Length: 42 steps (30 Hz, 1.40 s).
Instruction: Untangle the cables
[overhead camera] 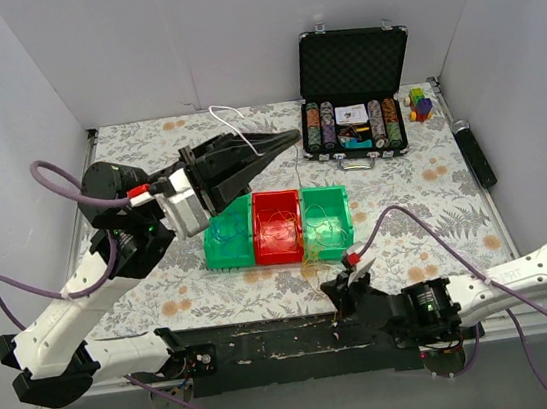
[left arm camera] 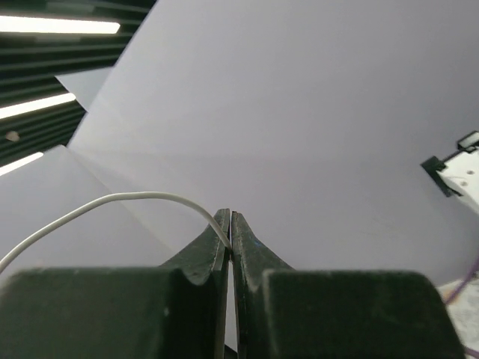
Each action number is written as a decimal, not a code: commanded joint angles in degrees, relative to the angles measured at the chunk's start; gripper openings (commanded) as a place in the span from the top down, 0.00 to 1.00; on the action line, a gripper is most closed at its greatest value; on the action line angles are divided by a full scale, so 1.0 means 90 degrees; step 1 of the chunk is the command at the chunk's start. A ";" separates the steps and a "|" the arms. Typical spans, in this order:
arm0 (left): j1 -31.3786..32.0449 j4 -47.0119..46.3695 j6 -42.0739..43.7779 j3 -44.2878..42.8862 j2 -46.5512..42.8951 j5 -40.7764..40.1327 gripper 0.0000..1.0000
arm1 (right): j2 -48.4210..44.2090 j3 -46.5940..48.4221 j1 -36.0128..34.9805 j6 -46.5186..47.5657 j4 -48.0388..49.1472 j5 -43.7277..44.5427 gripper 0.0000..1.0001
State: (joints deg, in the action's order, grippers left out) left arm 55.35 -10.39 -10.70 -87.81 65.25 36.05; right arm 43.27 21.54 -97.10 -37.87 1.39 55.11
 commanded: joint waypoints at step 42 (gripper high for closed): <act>0.0031 -0.1432 0.1668 0.1201 0.0005 -0.2002 1.00 | -0.0149 0.1747 -0.1222 -0.3328 -0.4800 0.1298 0.62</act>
State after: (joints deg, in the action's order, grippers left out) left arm 55.35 -21.74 8.10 -80.25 64.42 26.35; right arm 41.74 34.50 -100.44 -57.36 -31.57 61.39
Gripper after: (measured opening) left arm 0.013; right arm 0.387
